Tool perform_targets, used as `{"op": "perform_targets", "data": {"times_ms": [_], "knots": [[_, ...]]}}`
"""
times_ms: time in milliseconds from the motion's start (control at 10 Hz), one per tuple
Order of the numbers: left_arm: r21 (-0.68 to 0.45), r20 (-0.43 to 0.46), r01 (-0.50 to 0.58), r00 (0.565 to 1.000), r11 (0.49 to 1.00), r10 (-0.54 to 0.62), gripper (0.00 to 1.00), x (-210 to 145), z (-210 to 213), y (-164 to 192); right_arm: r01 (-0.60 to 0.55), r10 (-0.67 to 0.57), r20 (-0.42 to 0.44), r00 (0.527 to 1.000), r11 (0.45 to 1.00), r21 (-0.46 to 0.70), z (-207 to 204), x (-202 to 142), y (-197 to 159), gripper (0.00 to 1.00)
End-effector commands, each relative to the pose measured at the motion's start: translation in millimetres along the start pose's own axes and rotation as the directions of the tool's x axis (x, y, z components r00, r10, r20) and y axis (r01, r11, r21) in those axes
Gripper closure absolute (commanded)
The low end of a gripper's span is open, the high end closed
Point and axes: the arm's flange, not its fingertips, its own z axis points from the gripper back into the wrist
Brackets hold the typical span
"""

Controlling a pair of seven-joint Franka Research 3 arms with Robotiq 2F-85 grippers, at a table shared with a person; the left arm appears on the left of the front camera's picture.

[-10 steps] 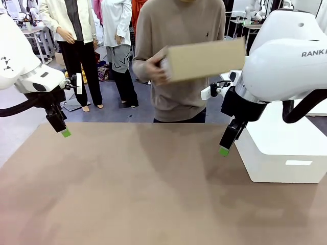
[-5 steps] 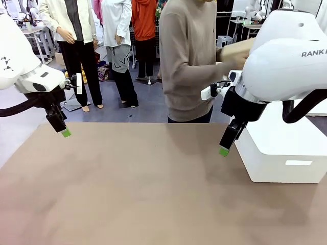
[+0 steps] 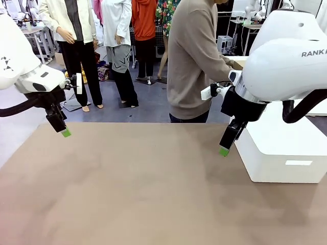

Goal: Pack the shoes into the box.
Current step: Press down on the lid of the Shoes Box.

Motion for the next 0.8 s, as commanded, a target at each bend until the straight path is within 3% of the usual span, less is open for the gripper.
{"op": "perform_targets", "data": {"times_ms": [0,700], "knots": [[0.004,-0.005,0.018,1.000,1.000,-0.018,0.00,-3.7,1.4,0.6,0.000,0.000,-0.002,1.000,1.000,0.003,3.1,-0.4,0.0,0.00],[0.004,-0.005,0.018,1.000,1.000,-0.018,0.00,-3.7,1.4,0.6,0.000,0.000,-0.002,1.000,1.000,0.003,3.1,-0.4,0.0,0.00]]}}
